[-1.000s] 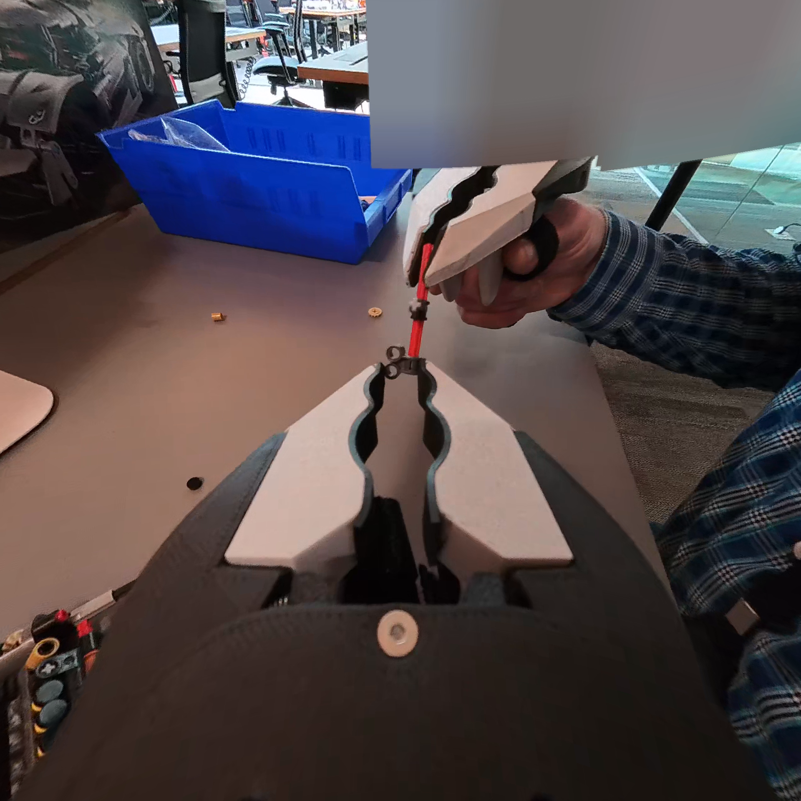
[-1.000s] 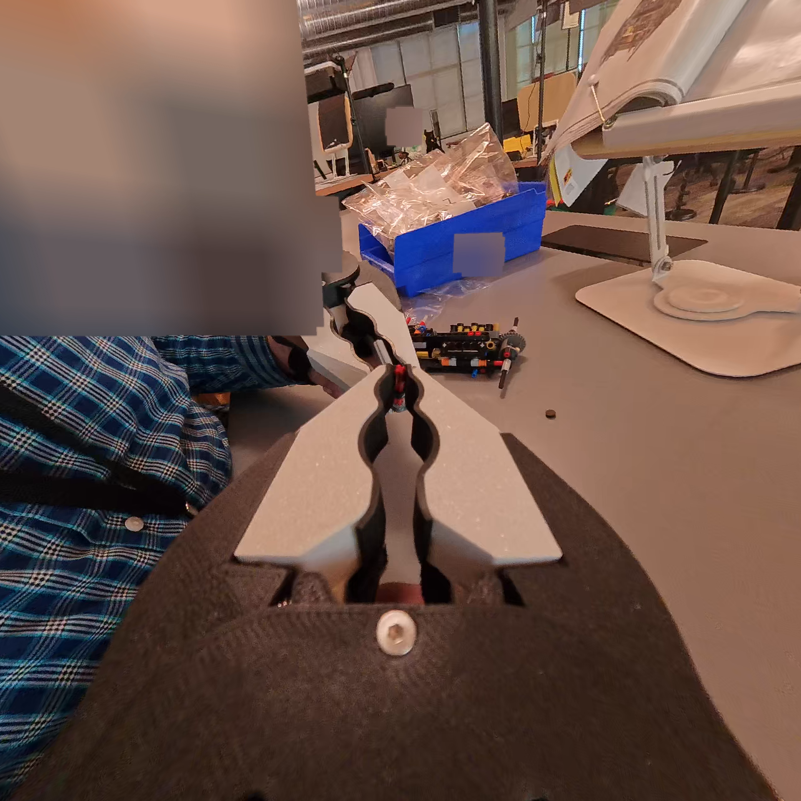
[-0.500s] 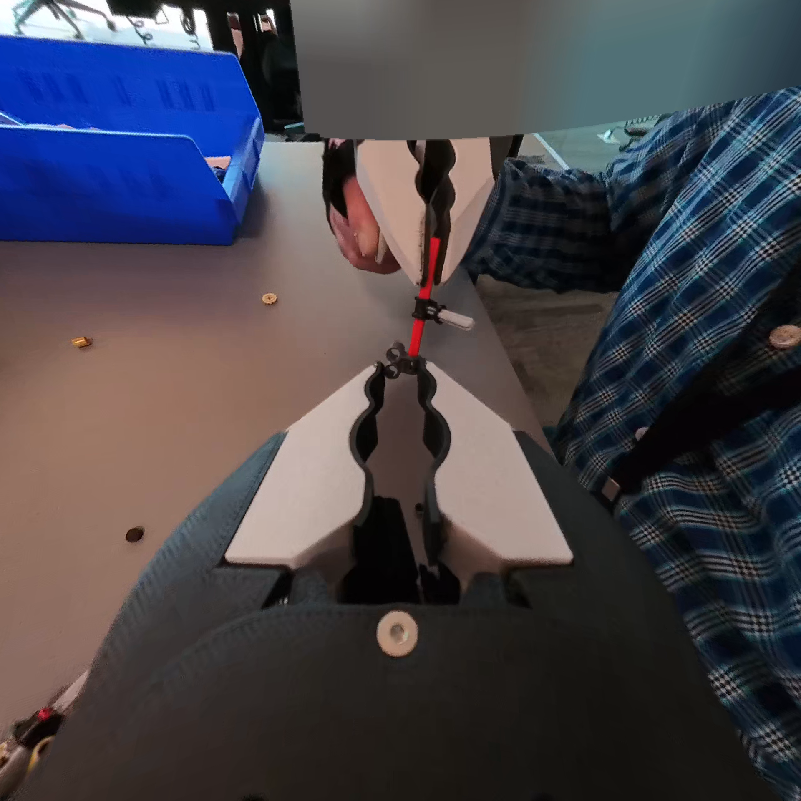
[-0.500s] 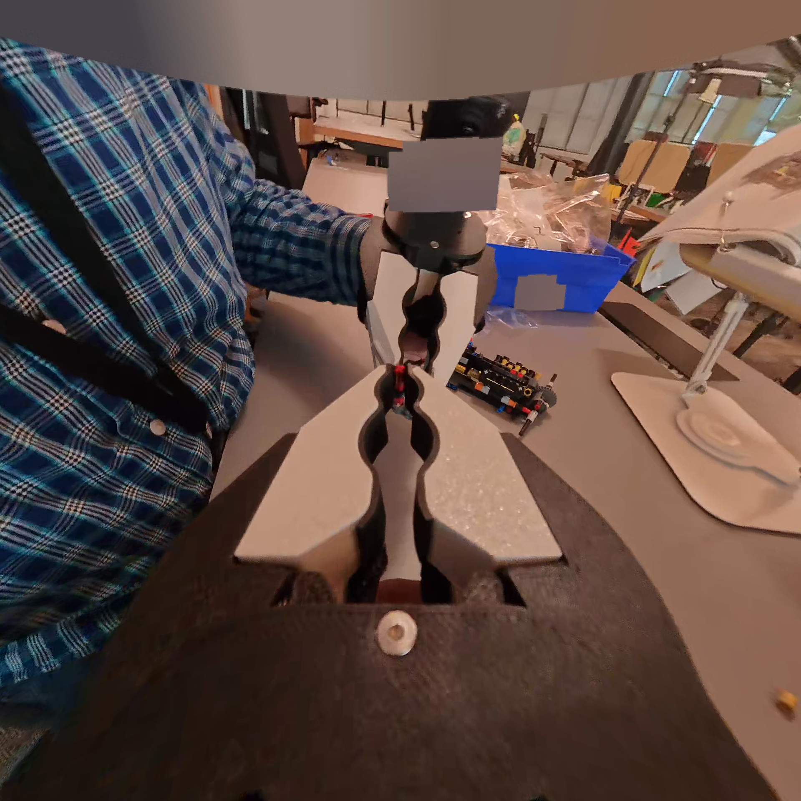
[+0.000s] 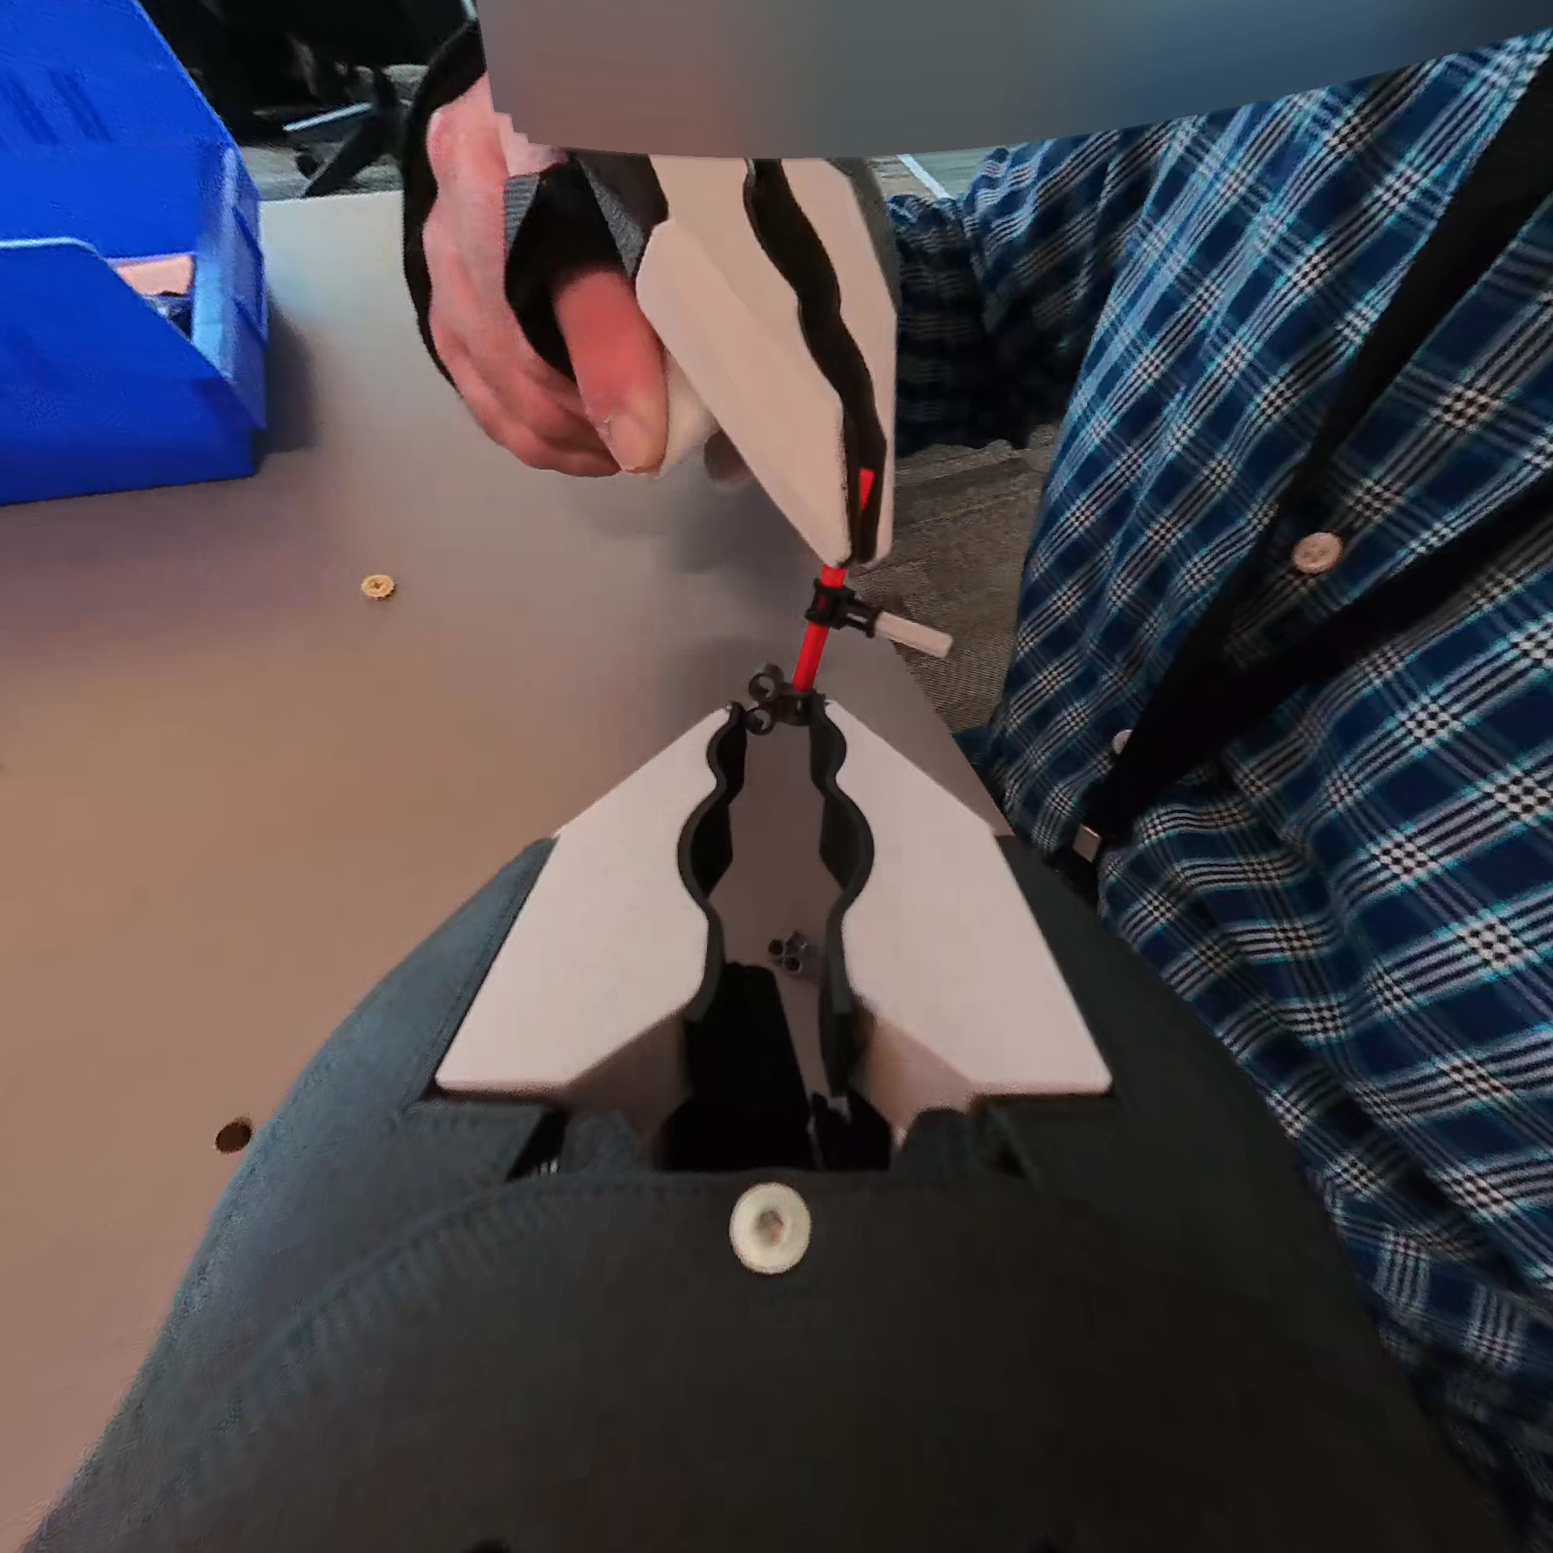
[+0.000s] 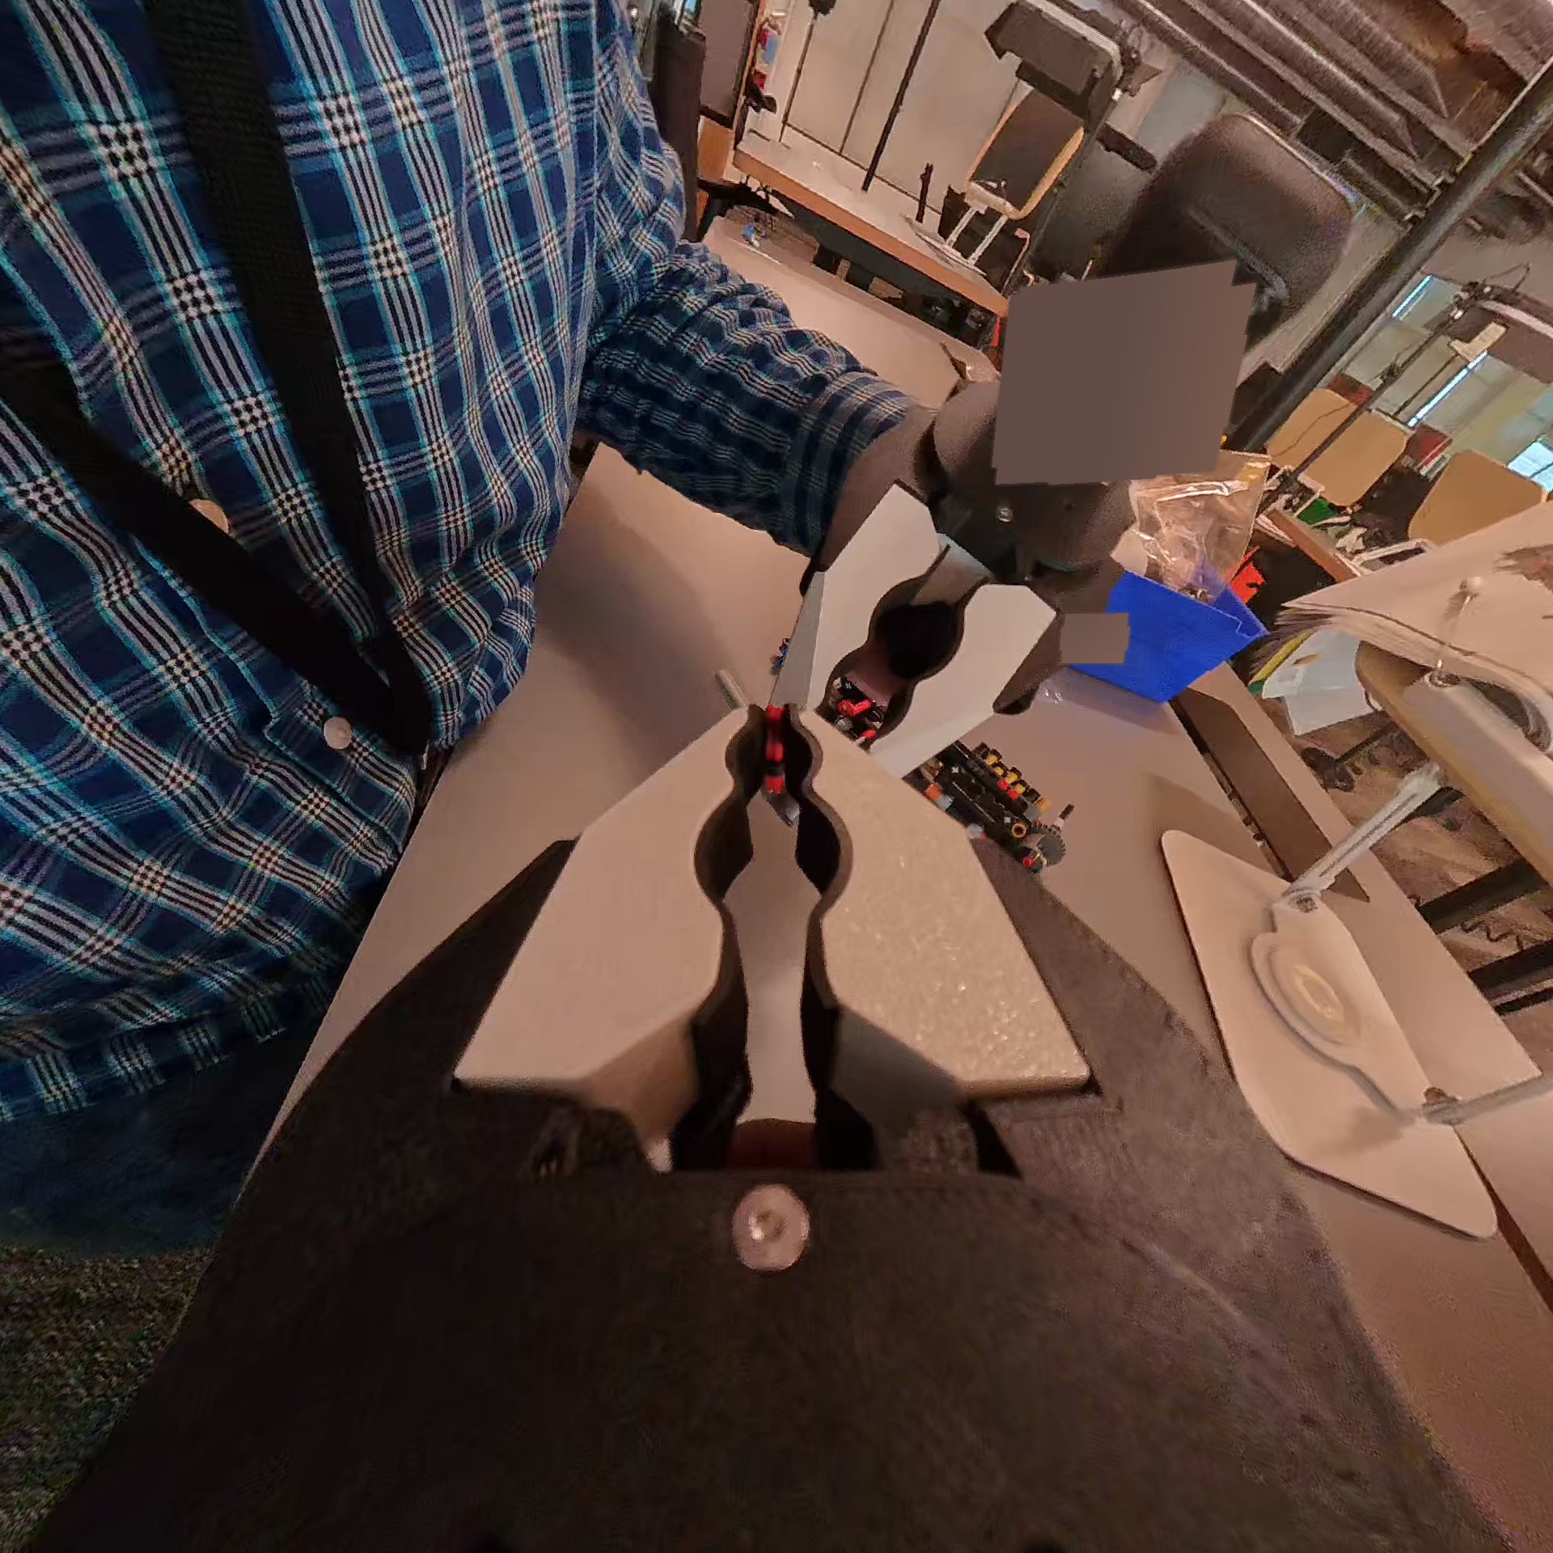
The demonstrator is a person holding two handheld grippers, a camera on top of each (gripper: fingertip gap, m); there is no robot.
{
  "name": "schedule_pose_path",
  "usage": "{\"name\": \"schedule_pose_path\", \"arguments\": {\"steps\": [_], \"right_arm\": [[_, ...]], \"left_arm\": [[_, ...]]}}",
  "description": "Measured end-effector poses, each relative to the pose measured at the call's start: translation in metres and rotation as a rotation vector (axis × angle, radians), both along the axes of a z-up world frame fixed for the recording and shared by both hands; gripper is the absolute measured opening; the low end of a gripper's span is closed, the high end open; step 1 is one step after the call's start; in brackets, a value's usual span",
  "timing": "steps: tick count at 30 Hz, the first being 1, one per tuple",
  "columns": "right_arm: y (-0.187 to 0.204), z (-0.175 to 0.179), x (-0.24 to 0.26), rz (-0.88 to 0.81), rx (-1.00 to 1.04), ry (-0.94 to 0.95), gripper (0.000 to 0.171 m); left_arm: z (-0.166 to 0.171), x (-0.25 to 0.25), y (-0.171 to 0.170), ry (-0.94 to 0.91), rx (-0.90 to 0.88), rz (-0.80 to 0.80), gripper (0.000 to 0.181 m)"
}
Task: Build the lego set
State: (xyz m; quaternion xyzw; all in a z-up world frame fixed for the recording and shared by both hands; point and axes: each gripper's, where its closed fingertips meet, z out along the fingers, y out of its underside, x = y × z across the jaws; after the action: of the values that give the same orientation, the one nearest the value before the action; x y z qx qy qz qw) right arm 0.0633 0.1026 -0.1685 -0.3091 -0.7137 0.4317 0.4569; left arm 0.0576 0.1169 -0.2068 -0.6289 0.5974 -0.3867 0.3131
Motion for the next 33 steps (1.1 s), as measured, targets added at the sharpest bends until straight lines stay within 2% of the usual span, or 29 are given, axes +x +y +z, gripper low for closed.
{"name": "schedule_pose_path", "arguments": {"steps": [18, 33], "right_arm": [[-0.013, 0.006, 0.001, 0.072, 0.063, 0.047, 0.001], [-0.016, 0.002, 0.002, 0.080, 0.084, 0.057, 0.001]], "left_arm": [[0.007, 0.001, -0.013, 0.012, -0.039, -0.161, 0.014], [0.007, 0.003, -0.015, 0.065, -0.009, -0.204, 0.013]]}}
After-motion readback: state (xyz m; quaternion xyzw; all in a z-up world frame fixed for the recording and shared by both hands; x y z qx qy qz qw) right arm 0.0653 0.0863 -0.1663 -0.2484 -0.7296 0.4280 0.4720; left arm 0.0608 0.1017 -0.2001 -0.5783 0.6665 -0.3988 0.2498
